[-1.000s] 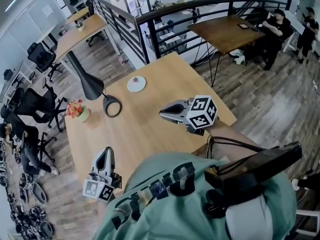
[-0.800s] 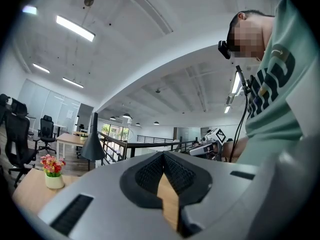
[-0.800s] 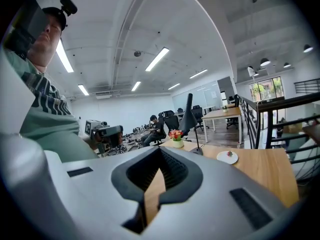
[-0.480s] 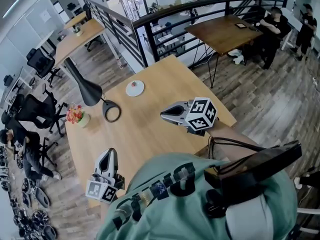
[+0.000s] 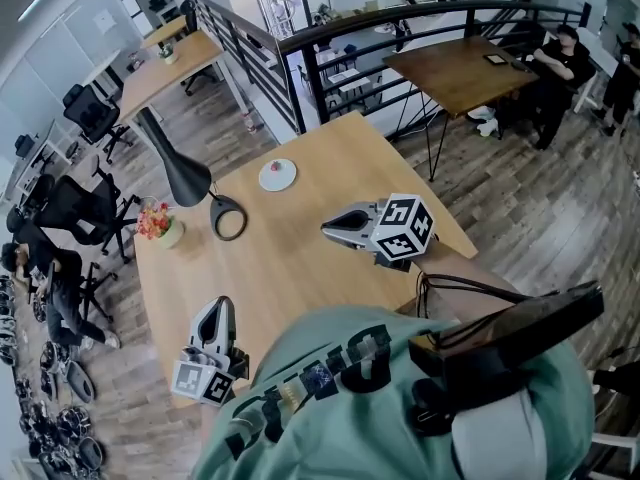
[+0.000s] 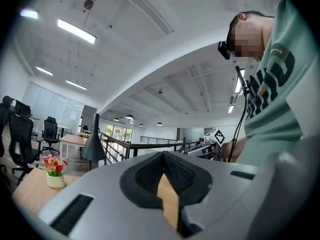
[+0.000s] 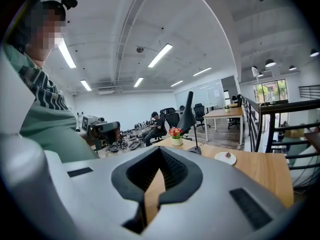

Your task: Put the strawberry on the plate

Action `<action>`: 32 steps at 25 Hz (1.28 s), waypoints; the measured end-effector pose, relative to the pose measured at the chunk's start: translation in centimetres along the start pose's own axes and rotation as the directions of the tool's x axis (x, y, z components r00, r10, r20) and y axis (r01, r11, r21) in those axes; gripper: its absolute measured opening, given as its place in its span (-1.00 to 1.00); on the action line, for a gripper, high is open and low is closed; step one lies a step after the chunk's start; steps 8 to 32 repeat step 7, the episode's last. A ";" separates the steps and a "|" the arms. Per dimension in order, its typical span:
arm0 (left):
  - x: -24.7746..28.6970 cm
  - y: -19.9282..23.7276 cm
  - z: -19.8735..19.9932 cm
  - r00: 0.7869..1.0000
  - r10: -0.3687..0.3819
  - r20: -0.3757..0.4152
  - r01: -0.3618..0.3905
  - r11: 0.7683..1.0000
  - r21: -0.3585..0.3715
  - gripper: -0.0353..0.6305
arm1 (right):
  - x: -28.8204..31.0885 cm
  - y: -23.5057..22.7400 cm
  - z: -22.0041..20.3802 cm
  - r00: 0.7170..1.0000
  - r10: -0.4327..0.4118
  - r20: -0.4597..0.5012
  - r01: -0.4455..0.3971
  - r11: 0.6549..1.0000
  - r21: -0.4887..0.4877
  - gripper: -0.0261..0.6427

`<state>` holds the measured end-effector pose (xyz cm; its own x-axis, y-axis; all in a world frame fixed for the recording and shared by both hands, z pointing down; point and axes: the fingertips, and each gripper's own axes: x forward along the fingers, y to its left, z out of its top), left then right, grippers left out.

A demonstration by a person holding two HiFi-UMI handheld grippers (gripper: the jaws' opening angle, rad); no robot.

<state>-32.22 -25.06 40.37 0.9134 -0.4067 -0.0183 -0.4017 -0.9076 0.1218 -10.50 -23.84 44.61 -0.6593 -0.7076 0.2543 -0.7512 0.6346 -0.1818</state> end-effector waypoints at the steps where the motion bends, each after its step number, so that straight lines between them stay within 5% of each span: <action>1: -0.1 0.1 0.1 1.000 0.004 0.000 -0.004 1.000 0.000 -0.88 | 0.2 0.0 0.1 1.000 0.005 -0.001 -0.005 1.000 -0.001 -0.90; 32: -1.0 1.2 0.1 1.000 0.018 0.018 -0.018 1.000 0.012 -0.88 | 1.4 0.3 0.1 1.000 0.022 -0.009 -0.022 1.000 -0.004 -0.90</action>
